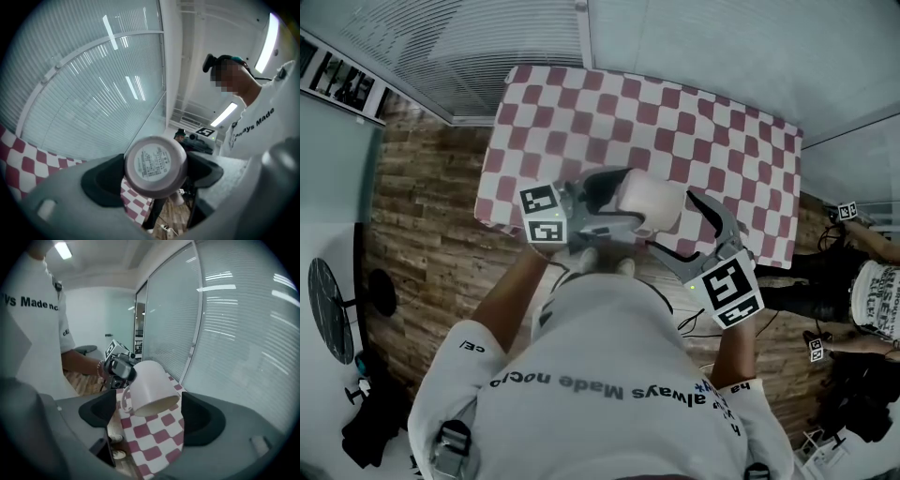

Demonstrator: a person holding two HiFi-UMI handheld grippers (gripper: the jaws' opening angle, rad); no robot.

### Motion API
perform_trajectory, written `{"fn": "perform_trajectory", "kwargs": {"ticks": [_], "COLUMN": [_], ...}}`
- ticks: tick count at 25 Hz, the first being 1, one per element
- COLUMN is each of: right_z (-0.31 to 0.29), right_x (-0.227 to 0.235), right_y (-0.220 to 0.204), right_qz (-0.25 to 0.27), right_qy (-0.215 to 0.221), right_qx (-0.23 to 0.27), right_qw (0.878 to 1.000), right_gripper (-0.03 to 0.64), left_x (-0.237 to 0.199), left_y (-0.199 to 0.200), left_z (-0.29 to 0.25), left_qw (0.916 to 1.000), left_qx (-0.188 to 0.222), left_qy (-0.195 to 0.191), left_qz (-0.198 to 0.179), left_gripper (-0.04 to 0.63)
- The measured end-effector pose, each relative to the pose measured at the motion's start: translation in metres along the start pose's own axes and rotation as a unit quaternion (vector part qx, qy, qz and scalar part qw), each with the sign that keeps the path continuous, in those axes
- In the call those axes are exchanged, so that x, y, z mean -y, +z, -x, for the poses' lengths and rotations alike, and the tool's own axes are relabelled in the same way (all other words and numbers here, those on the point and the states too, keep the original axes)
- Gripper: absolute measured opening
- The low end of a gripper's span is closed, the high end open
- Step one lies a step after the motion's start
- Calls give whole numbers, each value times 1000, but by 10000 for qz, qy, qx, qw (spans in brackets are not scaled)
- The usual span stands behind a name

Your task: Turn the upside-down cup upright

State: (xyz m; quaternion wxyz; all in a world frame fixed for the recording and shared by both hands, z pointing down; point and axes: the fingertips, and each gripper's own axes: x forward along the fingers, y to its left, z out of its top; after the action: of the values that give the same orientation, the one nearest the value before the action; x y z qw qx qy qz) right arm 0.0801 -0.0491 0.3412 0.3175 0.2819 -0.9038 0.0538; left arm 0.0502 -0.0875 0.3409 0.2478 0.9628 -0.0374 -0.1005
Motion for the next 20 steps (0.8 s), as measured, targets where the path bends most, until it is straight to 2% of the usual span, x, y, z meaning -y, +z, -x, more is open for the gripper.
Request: {"fn": "perform_trajectory", "kwargs": {"ticks": [3,8,16,20], "right_z": [-5,-16,-37,-44], "right_x": [1,1,6,8], "right_y": [4,4,-1,-5], "right_qz": [580,1360,1724,1749], "right_qy": [-329,-686,-919,-982], "right_qx": [-406,-991,-1418,-1441], "right_qw": [9969,9834,9704,9690], "right_gripper": [451,451,449,429], "left_x": [0,0,0,-2], "left_y": [1,1,4,0], "left_z": [0,0,2,2], "left_qw": [10000,9999,9998,9998], "left_qx": [33,75,176,148], "left_qy": [22,73,115,149], "left_qz": [-25,-68,-37,-66], "left_gripper": [414,413,413,413]}}
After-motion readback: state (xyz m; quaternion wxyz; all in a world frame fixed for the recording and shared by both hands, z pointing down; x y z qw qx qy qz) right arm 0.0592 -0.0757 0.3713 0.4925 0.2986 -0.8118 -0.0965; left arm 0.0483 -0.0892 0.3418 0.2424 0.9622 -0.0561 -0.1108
